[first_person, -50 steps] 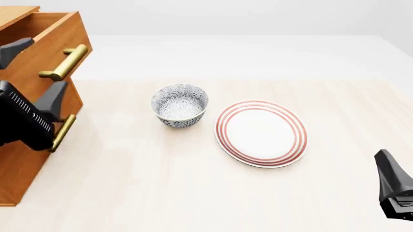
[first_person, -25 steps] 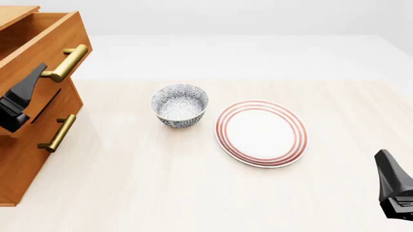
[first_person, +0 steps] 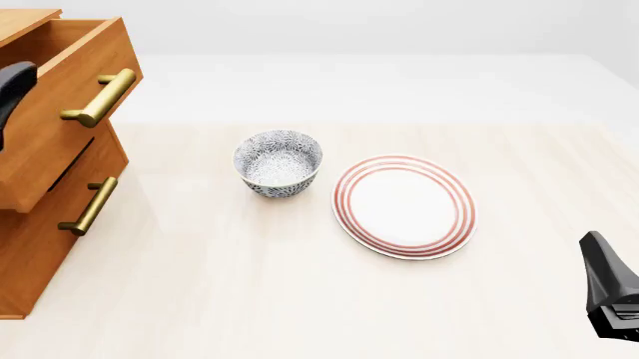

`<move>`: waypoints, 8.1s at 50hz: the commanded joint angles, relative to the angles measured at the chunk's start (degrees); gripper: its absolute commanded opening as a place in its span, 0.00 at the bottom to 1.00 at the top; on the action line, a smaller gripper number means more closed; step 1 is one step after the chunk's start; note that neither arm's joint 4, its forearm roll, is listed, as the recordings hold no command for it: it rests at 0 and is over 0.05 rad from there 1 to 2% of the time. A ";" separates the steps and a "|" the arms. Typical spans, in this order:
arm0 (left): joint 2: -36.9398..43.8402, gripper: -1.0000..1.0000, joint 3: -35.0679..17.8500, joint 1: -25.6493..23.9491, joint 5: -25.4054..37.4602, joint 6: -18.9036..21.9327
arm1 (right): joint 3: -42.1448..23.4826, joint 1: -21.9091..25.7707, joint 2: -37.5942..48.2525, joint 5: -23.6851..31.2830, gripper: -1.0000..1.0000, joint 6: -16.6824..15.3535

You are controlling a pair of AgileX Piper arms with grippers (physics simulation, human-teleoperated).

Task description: Open the top drawer of the cabinet.

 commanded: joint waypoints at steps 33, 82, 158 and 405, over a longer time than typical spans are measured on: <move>12.60 1.00 -17.34 7.05 20.25 -18.36 | 0.03 -0.01 0.02 -0.05 1.00 0.02; 23.12 1.00 -30.01 7.12 34.72 -27.80 | 0.03 -0.02 0.02 -0.05 1.00 0.01; 28.09 1.00 -22.05 8.70 30.01 -31.71 | 0.03 0.01 0.02 -0.06 1.00 0.01; 18.58 1.00 -36.38 -9.14 41.56 -28.21 | 0.03 -0.02 0.02 -0.05 1.00 0.02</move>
